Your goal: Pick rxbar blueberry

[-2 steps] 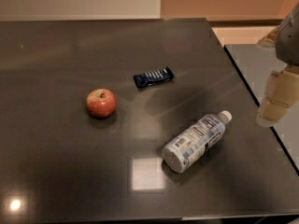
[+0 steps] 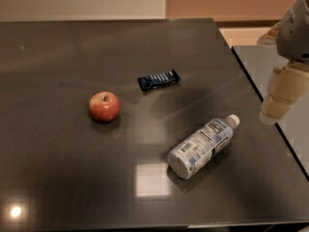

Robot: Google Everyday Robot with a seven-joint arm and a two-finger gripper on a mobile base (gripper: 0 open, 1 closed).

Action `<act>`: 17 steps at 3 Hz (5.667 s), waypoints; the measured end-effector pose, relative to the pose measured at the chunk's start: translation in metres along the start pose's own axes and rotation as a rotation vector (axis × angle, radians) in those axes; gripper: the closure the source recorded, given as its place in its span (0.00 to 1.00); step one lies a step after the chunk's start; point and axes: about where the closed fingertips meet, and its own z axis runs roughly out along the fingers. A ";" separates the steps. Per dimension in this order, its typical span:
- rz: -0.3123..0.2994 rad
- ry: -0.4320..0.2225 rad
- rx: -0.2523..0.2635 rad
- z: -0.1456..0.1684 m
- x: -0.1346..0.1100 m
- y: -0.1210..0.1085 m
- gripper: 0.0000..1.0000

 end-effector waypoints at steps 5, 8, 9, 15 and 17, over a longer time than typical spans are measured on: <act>-0.244 -0.255 -0.137 0.099 -0.145 -0.101 0.00; -0.196 -0.234 -0.209 0.174 -0.156 -0.126 0.00; -0.227 -0.203 -0.210 0.186 -0.159 -0.123 0.00; -0.339 -0.085 -0.291 0.230 -0.166 -0.120 0.41; -0.337 -0.075 -0.292 0.227 -0.164 -0.123 0.88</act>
Offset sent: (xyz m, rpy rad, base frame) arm 0.0806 0.0879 -0.0255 0.0726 0.0109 0.3262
